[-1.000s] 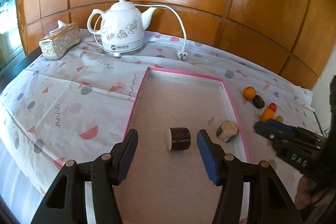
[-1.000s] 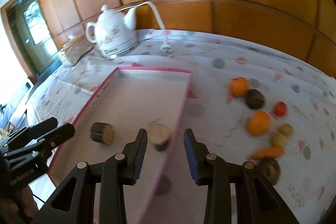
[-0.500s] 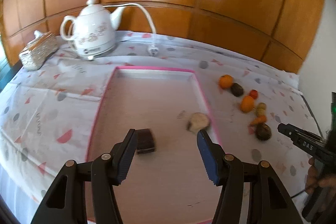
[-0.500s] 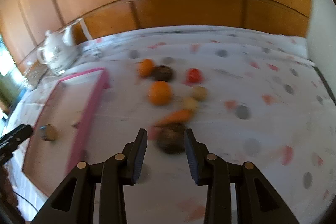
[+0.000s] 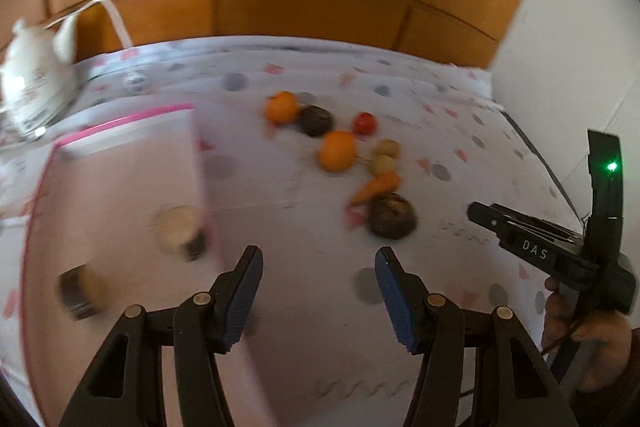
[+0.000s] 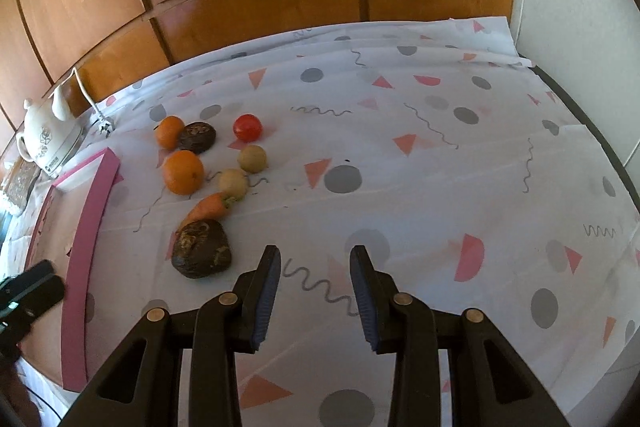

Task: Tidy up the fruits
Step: 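Grasp the dark brown round root with the left tool, then grasp a small tan potato with the right tool while the left tool holds the root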

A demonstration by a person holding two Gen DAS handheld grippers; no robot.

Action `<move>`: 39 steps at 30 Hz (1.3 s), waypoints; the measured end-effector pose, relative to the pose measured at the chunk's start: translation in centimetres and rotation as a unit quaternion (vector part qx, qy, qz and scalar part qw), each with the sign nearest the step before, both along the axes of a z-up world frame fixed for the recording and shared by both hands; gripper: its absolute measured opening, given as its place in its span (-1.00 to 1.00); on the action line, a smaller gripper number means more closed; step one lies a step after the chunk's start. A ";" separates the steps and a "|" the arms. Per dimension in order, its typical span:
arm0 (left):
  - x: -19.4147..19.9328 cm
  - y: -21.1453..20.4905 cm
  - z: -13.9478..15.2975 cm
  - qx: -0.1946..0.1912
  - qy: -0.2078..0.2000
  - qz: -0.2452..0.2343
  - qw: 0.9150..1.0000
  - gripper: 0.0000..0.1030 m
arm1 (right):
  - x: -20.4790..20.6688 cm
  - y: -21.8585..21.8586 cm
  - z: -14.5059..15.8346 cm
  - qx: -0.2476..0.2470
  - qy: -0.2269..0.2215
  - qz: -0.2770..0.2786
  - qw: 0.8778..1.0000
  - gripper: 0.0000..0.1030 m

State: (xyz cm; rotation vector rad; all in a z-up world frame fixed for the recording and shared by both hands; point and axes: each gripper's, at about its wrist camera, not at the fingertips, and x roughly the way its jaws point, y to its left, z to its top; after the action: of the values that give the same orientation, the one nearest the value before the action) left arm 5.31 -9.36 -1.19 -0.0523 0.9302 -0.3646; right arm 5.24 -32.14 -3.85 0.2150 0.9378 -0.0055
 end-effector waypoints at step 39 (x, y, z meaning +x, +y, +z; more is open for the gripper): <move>0.5 -4.5 -5.2 0.017 0.017 -0.038 0.999 -0.03 | 3.1 1.7 -0.5 0.065 0.004 0.073 0.995 -0.21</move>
State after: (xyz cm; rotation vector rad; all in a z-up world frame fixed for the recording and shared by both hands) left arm 5.81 -13.90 -6.36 0.0092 0.9745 -0.4196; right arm 8.36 -30.44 -4.33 0.2661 0.9614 0.1886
